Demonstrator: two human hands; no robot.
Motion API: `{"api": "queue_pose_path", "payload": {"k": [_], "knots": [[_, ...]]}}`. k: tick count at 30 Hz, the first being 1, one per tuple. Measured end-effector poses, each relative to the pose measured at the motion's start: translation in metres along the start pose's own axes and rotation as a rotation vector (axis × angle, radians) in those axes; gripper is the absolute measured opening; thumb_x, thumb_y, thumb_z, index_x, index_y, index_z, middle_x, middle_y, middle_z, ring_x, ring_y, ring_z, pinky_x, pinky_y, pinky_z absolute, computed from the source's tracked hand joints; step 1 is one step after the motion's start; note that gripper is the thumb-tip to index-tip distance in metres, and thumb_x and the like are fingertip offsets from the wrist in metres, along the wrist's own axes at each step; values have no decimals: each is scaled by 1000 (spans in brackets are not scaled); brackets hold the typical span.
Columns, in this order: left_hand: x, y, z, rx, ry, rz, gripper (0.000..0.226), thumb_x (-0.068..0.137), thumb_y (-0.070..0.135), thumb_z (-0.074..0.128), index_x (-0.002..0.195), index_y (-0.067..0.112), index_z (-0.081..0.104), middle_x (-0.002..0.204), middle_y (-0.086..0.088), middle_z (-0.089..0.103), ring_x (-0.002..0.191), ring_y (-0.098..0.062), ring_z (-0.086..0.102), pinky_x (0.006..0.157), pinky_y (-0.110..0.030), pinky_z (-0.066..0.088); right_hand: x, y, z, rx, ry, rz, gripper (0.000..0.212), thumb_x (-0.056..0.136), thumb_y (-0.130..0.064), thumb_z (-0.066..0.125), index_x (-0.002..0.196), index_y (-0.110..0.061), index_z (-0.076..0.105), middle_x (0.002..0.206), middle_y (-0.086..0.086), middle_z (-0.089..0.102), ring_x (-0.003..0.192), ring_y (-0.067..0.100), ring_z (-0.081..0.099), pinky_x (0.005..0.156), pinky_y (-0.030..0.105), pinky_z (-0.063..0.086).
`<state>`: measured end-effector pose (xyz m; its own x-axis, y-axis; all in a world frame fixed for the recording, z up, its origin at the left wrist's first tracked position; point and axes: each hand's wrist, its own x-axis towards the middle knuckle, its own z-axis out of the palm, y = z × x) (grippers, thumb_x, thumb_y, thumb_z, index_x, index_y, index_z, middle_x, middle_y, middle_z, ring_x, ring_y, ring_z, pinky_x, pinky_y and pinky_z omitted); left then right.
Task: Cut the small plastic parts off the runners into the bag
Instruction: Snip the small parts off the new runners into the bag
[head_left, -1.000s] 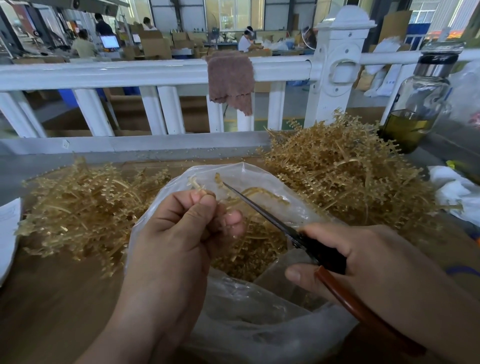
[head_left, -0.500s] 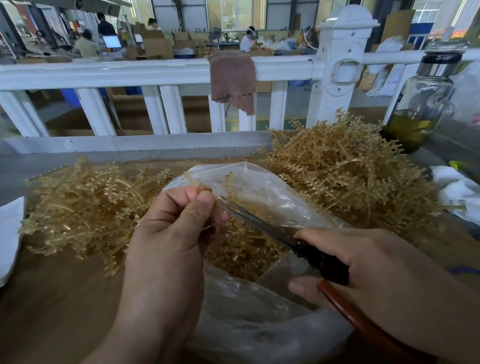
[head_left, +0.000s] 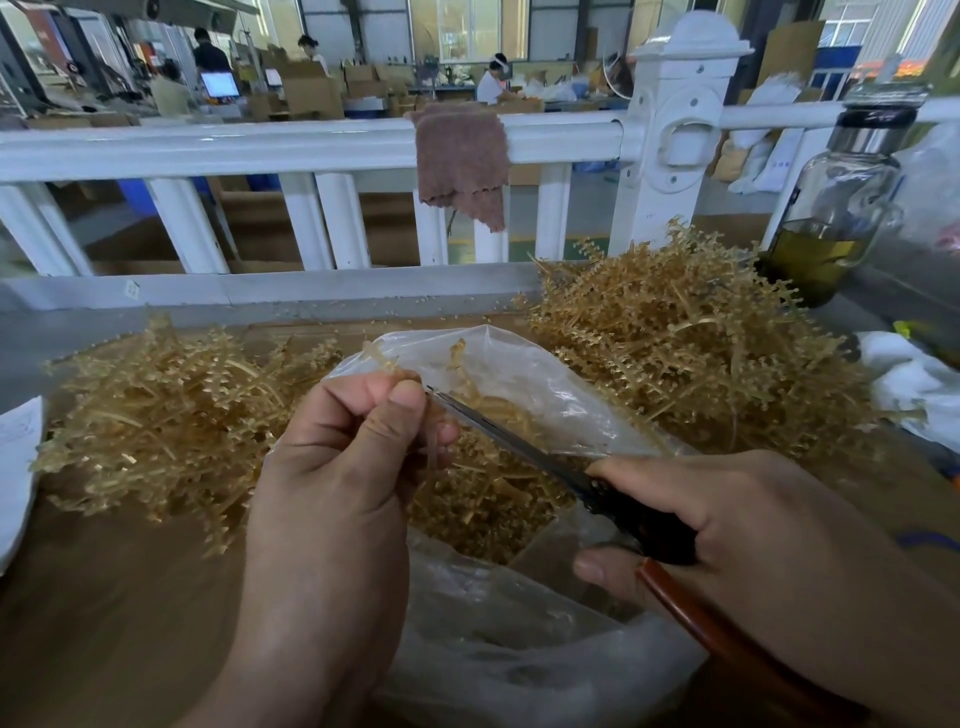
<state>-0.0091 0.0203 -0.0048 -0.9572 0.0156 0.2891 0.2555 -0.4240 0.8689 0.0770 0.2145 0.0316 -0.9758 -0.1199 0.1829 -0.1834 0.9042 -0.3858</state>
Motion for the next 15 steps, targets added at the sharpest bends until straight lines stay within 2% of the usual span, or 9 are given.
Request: {"api": "queue_pose_path", "payload": {"k": [2,6,11,15], "knots": [[-1,1,0,3,-4,7,13,80,26,74,70,25,68,70,-3,66,69,-17,62,72,-28,55,0,0,0,7,8,-10,54,75,-76,47,99,-31,66,74,-13,65,67,3,62,63,25,47],[-4,3,2,8,-19,27,11,81,25,68,70,24,68,72,-4,66,71,-17,62,70,-23,55,0,0,-1,13,10,-10,55,74,-77,47,99,-32,66,74,-14,65,67,3,62,61,25,47],[-5,5,4,14,3,26,10,77,26,68,68,25,68,72,-3,67,71,-19,59,77,-34,49,0,0,-2,11,11,-15,53,74,-76,46,92,-30,65,73,-14,63,67,3,60,62,24,46],[-4,5,6,9,3,31,13,79,23,67,67,25,67,70,-3,66,70,-19,59,75,-33,48,0,-1,-1,-9,22,-5,54,73,-77,44,90,-30,64,72,-17,63,69,1,61,59,22,47]]}}
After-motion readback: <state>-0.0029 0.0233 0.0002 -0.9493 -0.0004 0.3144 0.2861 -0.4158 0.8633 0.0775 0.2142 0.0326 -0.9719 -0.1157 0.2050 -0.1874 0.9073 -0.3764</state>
